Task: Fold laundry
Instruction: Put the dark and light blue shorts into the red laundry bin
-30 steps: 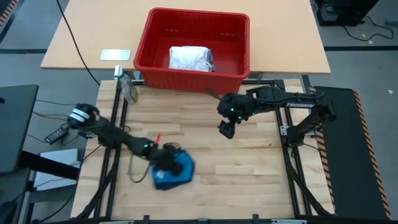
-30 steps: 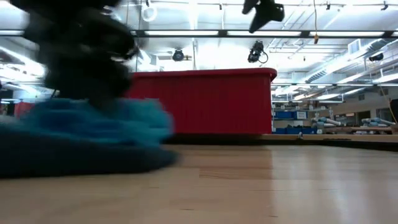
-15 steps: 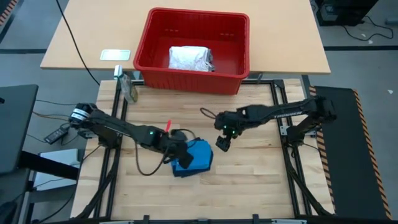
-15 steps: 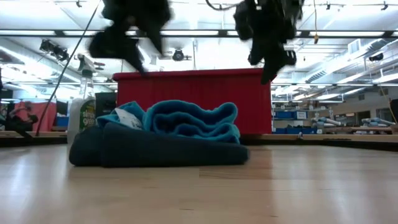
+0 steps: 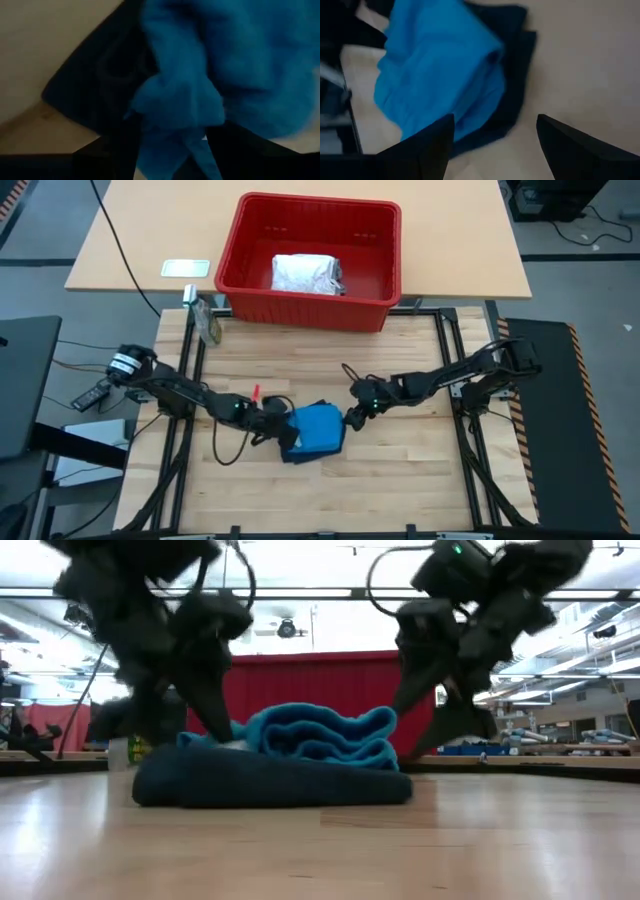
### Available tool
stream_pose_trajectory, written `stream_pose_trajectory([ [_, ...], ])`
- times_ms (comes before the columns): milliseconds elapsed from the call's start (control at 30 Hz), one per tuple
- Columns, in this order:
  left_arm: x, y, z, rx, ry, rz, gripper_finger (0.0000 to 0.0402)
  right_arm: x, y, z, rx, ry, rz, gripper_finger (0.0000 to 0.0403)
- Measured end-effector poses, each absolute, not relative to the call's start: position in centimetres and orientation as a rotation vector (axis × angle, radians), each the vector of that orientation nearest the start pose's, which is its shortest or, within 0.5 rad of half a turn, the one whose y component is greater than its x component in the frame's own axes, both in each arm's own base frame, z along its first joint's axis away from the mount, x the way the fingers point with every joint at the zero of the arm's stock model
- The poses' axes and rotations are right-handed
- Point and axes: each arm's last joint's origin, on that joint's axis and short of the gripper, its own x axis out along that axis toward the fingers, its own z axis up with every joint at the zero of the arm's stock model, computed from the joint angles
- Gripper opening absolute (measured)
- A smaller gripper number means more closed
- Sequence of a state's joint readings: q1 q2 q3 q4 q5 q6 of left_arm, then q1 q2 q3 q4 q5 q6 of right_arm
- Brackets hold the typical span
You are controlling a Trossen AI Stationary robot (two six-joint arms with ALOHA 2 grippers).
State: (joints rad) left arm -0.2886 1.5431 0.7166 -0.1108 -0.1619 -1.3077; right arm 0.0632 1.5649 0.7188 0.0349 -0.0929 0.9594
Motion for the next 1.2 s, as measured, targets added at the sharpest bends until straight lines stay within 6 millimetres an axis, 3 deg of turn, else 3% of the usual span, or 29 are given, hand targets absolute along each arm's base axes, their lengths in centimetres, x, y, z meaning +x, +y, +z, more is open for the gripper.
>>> stream_pose_trajectory([
  [233,26.4,-6.9,12.0,-1.019,0.773,0.454,0.0224,28.8,2.1,11.9,1.007,0.701,-0.217,0.0286],
  [400,28.5,-7.4,10.6,-1.042,0.648,0.344,0.0206,30.9,2.5,10.3,1.052,0.706,-0.092,0.0285],
  [533,30.8,-8.2,9.7,-0.965,0.672,0.301,0.0142,33.0,2.9,9.8,1.096,0.718,-0.023,0.0262],
  [667,32.4,-8.5,10.1,-0.926,0.694,0.249,0.0035,34.4,3.3,10.0,1.125,0.731,0.01,0.017],
  [767,32.8,-8.0,11.7,-0.941,0.678,0.228,0.0014,34.5,3.2,10.9,1.144,0.737,0.05,0.0062],
  [800,32.7,-7.8,12.4,-0.928,0.678,0.229,0.0013,34.4,3.2,11.3,1.144,0.734,0.057,0.0043],
  [900,32.2,-7.1,15.9,-0.894,0.653,0.23,0.0007,34.2,2.7,14.1,1.145,0.661,0.113,0.0043],
  [1033,31.2,-5.4,21.0,-0.819,0.605,0.255,0.0005,33.8,0.3,18.4,1.148,0.52,0.165,0.0043],
  [1200,31.3,-0.7,29.0,-0.69,0.411,0.188,0.0003,33.2,-4.4,26.7,1.039,0.202,0.212,0.0043],
])
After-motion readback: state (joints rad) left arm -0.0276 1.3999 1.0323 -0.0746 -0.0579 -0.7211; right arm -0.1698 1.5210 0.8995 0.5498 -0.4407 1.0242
